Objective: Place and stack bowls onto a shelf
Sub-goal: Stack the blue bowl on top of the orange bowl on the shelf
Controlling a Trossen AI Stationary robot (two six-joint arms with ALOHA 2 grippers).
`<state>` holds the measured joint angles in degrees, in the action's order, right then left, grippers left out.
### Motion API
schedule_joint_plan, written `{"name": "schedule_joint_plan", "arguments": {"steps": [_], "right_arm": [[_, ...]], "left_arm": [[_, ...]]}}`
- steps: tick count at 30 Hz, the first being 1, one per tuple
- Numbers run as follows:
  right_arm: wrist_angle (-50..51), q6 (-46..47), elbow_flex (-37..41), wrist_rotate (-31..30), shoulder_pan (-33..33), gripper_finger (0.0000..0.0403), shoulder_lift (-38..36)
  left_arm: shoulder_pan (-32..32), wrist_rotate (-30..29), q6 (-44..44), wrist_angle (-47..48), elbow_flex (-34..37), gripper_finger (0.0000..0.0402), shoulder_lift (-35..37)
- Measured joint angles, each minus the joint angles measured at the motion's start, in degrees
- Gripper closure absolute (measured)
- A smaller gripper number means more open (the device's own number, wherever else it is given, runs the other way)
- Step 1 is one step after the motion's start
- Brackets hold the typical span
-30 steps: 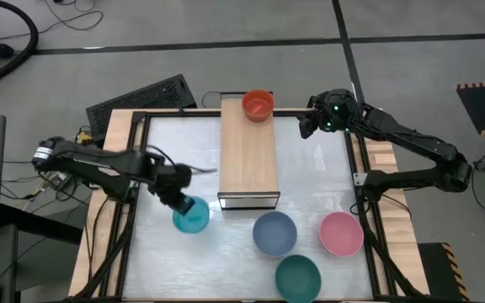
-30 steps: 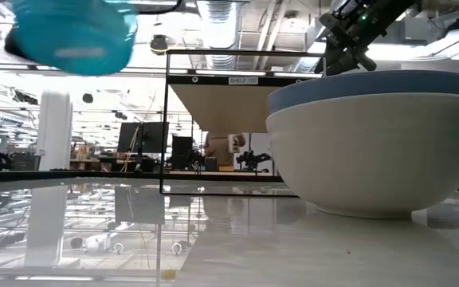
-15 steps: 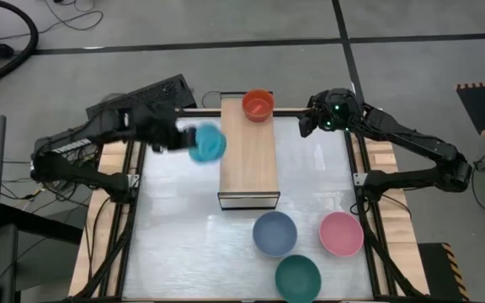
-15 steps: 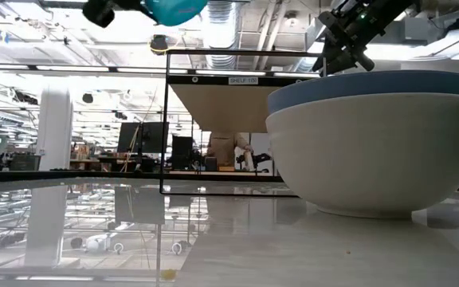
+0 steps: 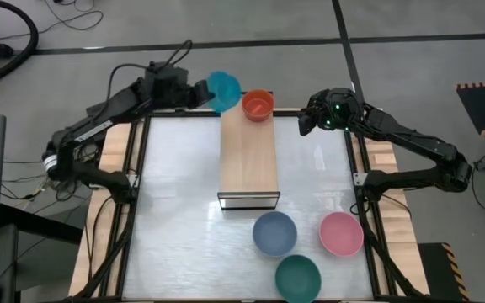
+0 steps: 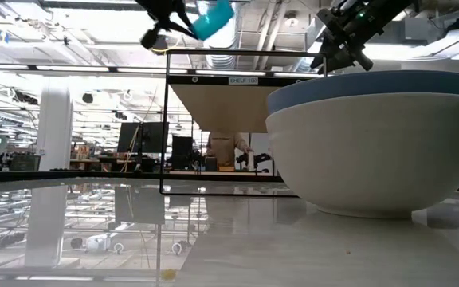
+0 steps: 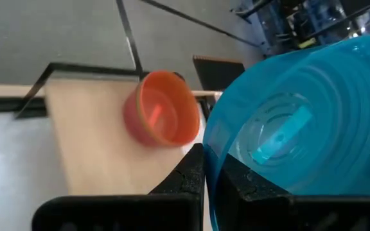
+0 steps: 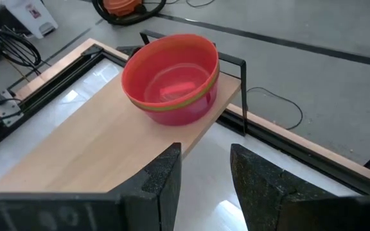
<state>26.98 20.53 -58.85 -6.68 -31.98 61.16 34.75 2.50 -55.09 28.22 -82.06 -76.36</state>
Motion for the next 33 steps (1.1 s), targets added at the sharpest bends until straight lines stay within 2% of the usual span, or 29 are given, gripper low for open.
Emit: {"name": "schedule_joint_plan", "arguments": {"steps": [6,12,16,20,28,33], "right_arm": [[0.0,0.0,0.0,-0.1,0.0,0.0242,0.0],[0.0,0.0,0.0,-0.3,0.0,0.0242,0.0],[0.0,0.0,0.0,-0.5,0.0,0.0242,0.0],[0.0,0.0,0.0,-0.5,0.0,0.0242,0.0],[0.5,0.0,0.0,-0.5,0.0,0.0242,0.0],[0.5,0.0,0.0,-0.5,0.0,0.0242,0.0]], "left_arm": [[2.8,3.0,1.4,-7.3,0.0,0.0401,-6.0],[3.3,3.0,1.4,-12.5,0.0,0.0401,-11.0],[2.3,2.9,2.2,-12.8,-4.5,0.0401,-15.5],[1.3,2.4,7.5,-6.1,-14.3,0.0401,-21.1],[1.4,-3.1,19.0,17.1,-36.3,0.0401,-32.1],[0.9,-3.1,21.5,20.1,-41.8,0.0401,-36.9]]}}
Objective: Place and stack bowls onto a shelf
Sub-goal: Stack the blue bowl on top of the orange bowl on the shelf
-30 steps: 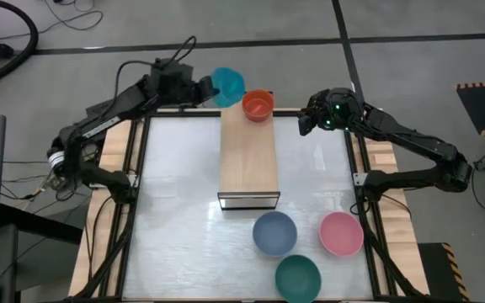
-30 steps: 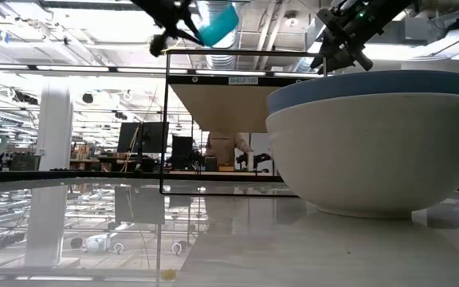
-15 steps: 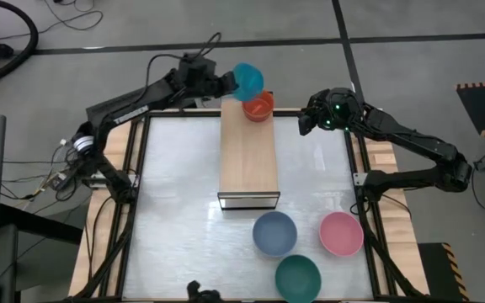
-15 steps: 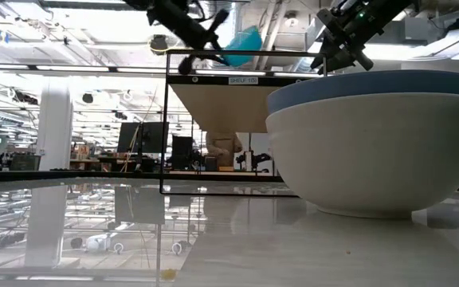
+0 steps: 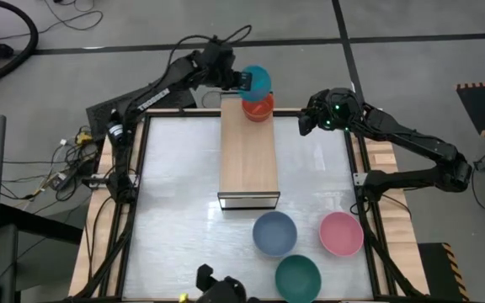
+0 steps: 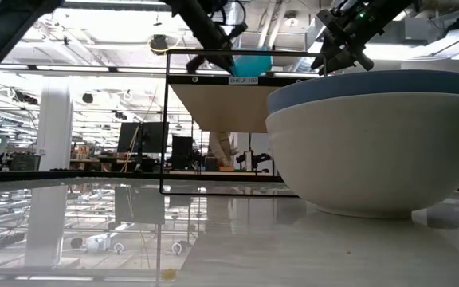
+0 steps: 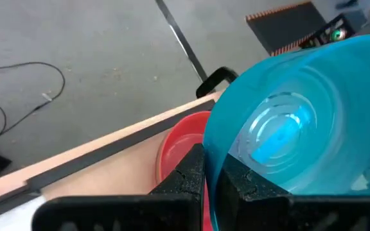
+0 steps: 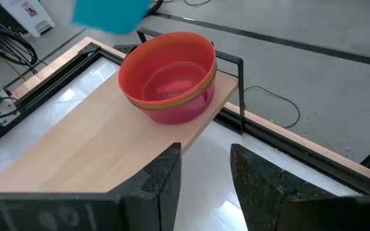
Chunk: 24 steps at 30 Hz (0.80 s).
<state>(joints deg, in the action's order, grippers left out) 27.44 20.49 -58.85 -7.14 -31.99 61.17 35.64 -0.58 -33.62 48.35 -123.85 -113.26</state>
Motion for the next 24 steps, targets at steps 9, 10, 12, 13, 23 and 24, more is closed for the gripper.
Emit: {"name": "schedule_joint_plan", "arguments": {"steps": [9,10,12,13,23,24], "right_arm": [[0.1,0.0,0.0,0.0,0.0,0.0242,0.0],[0.2,0.0,0.0,0.0,0.0,0.0242,0.0],[0.4,-0.1,0.0,0.0,0.0,0.0242,0.0],[0.5,-0.2,0.0,0.0,0.0,0.0242,0.0],[0.5,-0.9,0.0,0.0,0.0,0.0242,0.0],[0.5,-1.0,0.0,0.0,0.0,0.0242,0.0]], "left_arm": [[-1.3,1.7,0.9,2.9,-0.6,0.0401,-4.3],[-1.3,1.1,1.1,3.0,-0.4,0.0401,-4.3],[-1.7,-0.8,1.2,2.2,-0.3,0.0401,-4.5],[-1.7,-1.3,1.5,2.2,-0.3,0.0401,-4.6],[-1.9,-2.7,2.1,3.8,-0.2,0.0401,-5.0],[-1.9,-3.3,2.4,3.7,-0.2,0.0401,-5.0]]}}
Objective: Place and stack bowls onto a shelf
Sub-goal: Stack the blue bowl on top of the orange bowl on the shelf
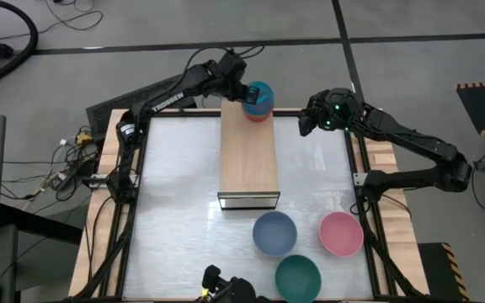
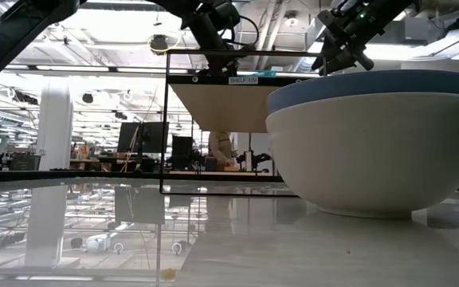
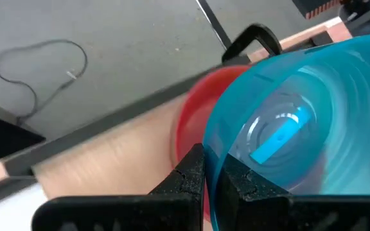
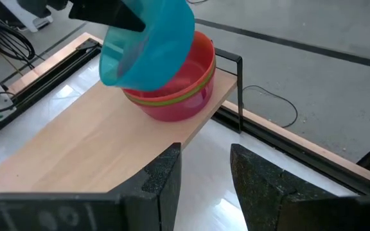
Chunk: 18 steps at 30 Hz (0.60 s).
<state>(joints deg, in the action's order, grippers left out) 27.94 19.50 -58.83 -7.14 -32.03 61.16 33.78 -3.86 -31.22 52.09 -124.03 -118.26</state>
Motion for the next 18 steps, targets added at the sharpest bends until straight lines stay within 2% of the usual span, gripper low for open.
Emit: {"name": "schedule_joint_plan", "arguments": {"steps": [14,18], "right_arm": [[0.0,-0.1,0.0,0.0,0.0,0.0242,0.0],[0.2,-0.1,0.0,0.0,0.0,0.0242,0.0]], "left_arm": [[0.0,-1.4,2.7,-0.4,0.0,0.0401,0.0],[0.0,-1.5,3.0,-1.3,0.0,0.0387,0.0]]}}
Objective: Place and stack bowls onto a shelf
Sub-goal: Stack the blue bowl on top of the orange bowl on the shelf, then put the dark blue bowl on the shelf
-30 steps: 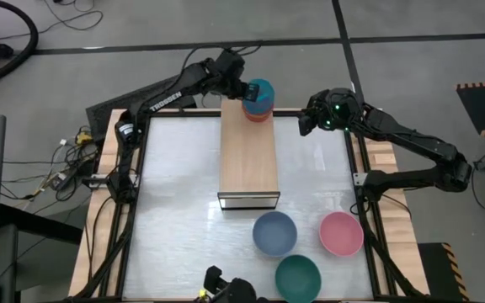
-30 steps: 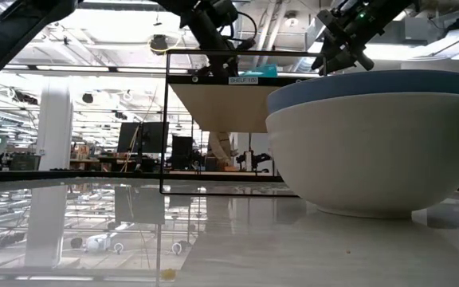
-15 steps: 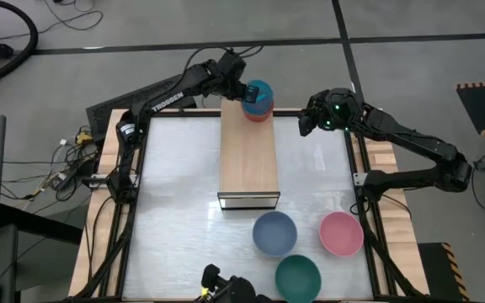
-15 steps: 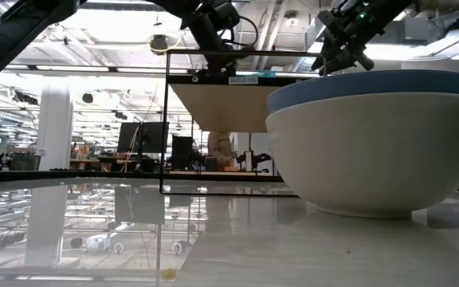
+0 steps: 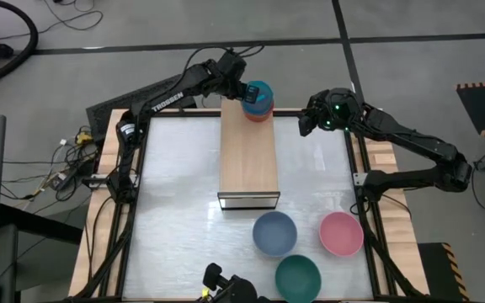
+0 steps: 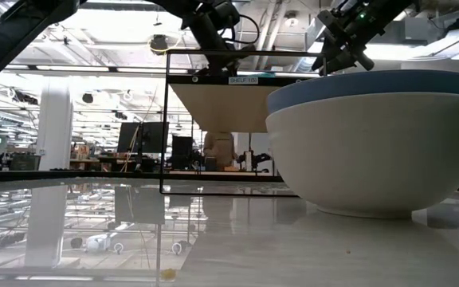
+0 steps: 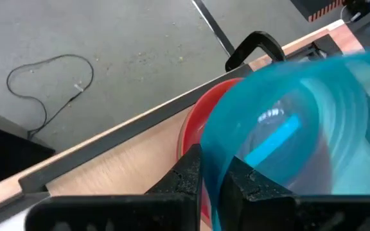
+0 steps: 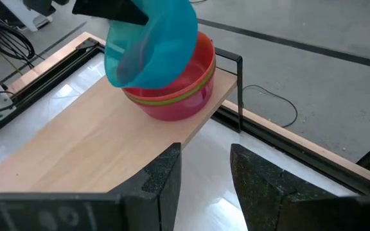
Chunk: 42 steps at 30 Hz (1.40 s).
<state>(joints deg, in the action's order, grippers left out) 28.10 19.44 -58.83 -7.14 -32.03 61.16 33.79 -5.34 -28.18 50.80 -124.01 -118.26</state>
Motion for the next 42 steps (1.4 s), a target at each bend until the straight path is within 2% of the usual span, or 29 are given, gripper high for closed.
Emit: {"name": "schedule_joint_plan", "arguments": {"steps": [11,16,19,24,28,36,42], "right_arm": [[0.3,-0.6,0.0,0.0,0.0,0.0242,0.0],[0.2,-0.8,0.0,0.0,0.0,0.0242,0.0],[0.8,-2.5,0.0,1.2,0.1,0.0242,0.0],[7.2,-2.8,0.0,2.6,1.2,0.0242,0.0],[14.1,0.8,0.0,2.8,2.9,0.0242,0.0],[26.7,11.4,0.0,3.3,8.6,0.0242,0.0],[32.5,19.5,0.0,3.3,15.6,0.0242,0.0]], "left_arm": [[-0.1,-0.1,2.9,-2.6,0.0,0.0294,0.0],[0.3,1.5,3.1,-4.3,-0.3,0.0266,0.0],[1.1,7.1,3.1,-3.6,-2.7,0.0263,0.0],[2.6,20.1,4.5,-0.5,-10.8,0.0262,0.1],[3.1,28.0,6.3,-3.3,-9.8,0.0262,3.8],[3.0,35.4,13.7,0.6,-10.9,0.0262,10.4],[3.0,36.0,20.2,6.3,-10.9,0.0262,15.1]]}}
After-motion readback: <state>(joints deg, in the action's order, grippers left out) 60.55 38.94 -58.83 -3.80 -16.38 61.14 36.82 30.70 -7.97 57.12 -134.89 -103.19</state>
